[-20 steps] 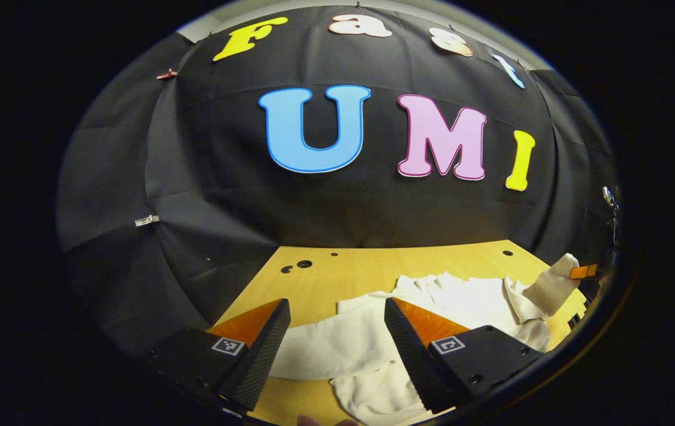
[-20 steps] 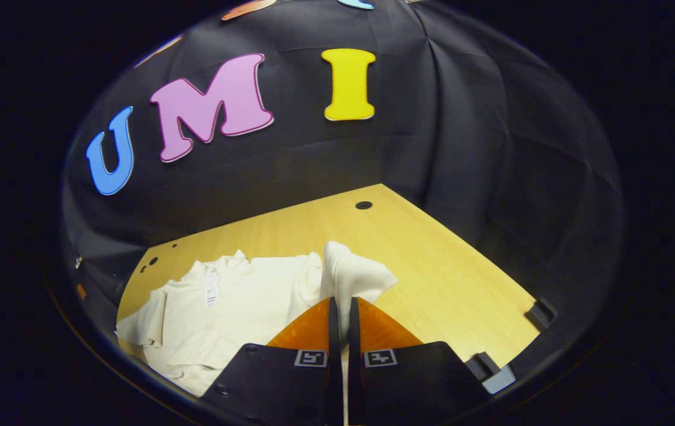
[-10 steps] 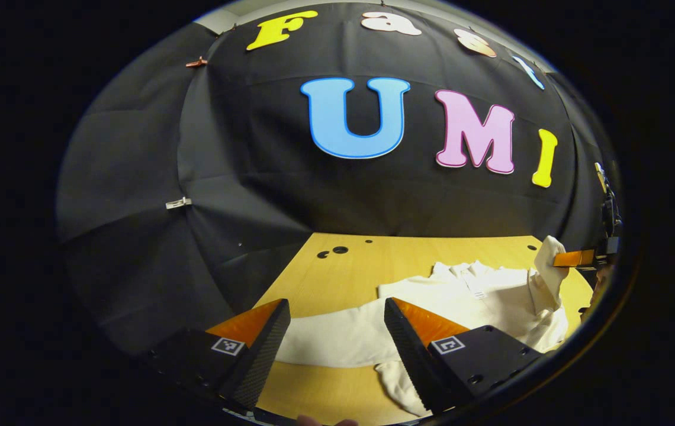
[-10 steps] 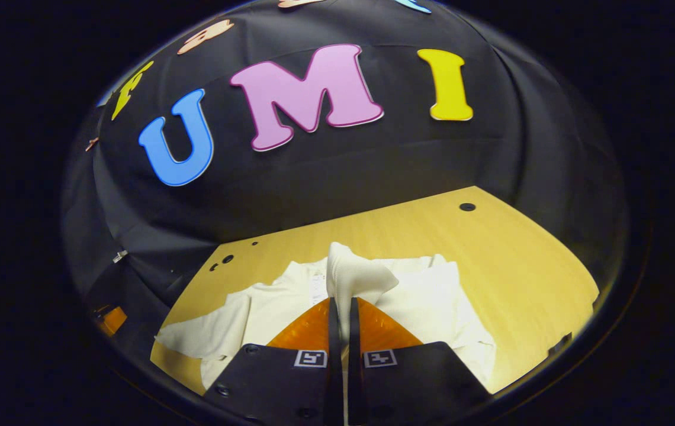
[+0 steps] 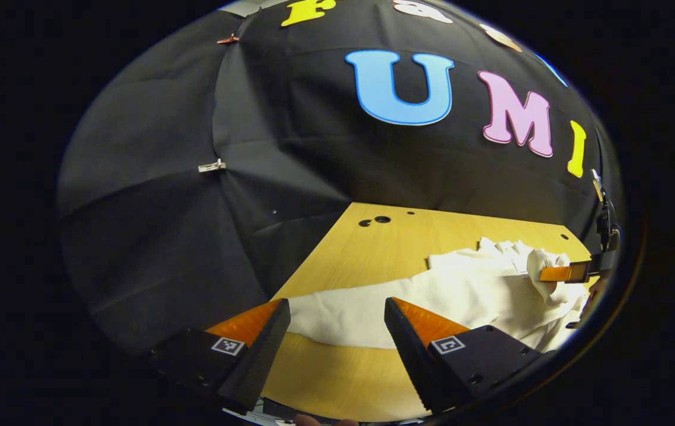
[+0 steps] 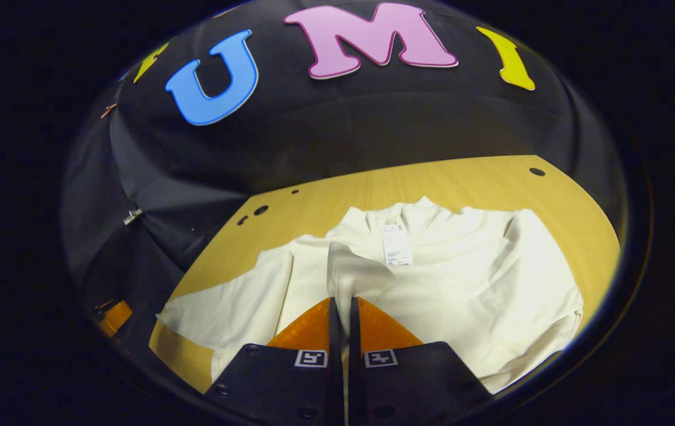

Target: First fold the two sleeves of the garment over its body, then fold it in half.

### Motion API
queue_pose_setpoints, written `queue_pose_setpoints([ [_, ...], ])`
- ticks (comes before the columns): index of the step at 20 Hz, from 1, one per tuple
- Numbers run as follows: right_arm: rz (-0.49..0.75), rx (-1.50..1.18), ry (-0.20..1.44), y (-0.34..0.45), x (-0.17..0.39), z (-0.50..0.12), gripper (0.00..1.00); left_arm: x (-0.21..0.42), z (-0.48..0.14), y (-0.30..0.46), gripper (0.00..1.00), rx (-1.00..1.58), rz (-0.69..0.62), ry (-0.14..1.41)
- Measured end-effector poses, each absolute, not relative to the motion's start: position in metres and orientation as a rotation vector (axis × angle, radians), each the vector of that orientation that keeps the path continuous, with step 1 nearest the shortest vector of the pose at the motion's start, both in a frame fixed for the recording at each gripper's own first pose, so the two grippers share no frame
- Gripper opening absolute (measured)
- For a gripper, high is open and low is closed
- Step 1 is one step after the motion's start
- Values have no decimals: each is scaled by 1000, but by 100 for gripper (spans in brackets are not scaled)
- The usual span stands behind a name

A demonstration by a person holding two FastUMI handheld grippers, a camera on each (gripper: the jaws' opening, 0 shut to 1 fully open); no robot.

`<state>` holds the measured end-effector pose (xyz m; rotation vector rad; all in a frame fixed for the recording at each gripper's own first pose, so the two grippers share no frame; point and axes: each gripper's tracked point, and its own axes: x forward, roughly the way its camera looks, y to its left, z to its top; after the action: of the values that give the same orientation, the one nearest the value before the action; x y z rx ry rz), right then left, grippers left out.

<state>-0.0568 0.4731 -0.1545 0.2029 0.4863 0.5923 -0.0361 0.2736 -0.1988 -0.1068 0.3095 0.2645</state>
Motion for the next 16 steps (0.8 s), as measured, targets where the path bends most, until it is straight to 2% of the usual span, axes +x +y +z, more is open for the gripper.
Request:
queue_pose_setpoints([
  [6,583,159,566,488,-56,-187,9,-19,-228,300,98,-90,300,366],
  [11,645,174,627,502,-68,-196,19,-4,-249,307,98,-117,295,437],
  [12,650,180,625,504,-68,-193,27,-1,-253,309,98,-120,298,455],
  [13,654,184,622,503,-70,-190,53,2,-257,311,98,-118,304,467],
  [14,659,193,622,502,-71,-186,56,5,-259,314,99,-115,309,478],
  [15,660,201,618,499,-73,-181,51,6,-263,316,99,-112,311,489],
  [16,660,207,612,495,-75,-175,67,9,-266,318,99,-110,313,500],
])
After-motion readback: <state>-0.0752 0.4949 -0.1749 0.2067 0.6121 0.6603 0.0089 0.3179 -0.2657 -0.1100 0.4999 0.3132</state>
